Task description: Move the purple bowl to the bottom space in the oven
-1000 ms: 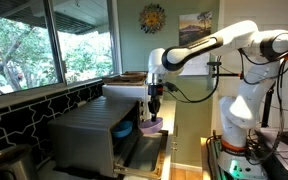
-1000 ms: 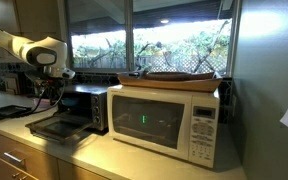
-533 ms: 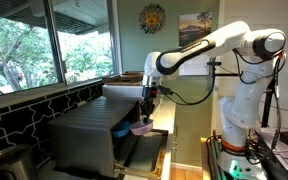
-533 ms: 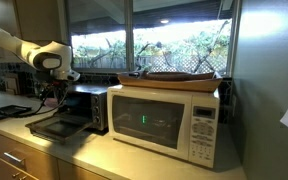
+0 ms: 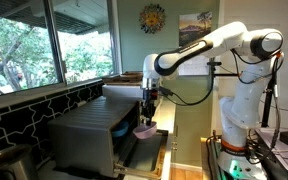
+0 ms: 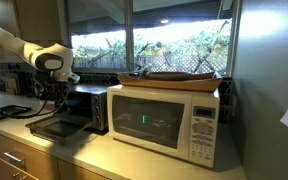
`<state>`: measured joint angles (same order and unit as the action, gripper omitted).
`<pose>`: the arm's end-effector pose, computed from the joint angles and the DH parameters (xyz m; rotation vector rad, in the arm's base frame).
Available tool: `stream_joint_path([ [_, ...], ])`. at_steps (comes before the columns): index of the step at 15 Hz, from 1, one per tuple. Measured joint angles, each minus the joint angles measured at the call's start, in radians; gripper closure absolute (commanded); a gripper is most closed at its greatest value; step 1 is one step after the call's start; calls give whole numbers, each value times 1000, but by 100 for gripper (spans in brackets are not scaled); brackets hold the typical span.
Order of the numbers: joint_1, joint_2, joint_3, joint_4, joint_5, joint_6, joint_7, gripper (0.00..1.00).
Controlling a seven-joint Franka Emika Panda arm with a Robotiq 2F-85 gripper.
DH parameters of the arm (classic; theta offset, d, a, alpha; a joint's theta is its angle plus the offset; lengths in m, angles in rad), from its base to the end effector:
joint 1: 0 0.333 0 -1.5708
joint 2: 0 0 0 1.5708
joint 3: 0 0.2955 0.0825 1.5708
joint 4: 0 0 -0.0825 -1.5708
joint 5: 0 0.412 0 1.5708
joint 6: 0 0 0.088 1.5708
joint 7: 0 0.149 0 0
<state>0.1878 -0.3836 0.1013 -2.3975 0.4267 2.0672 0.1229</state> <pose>0.4433 0.1693 0.3966 -2.7951 0.0494 0.0220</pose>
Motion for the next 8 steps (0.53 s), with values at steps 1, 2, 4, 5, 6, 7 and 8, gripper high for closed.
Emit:
stream_joint_path([
  [1, 0, 0, -2, 5, 0, -34, -17, 99],
  [2, 0, 0, -3, 9, 0, -60, -26, 99],
  [4, -4, 6, -2, 9, 0, -72, -25, 99],
  [5, -7, 13, -2, 8, 0, -64, -18, 99],
  [6, -11, 22, 1, 6, 0, -45, -6, 99],
  [7, -16, 32, 3, 3, 0, -22, 9, 99],
  [8, -20, 42, 5, -1, 0, 0, 24, 99],
])
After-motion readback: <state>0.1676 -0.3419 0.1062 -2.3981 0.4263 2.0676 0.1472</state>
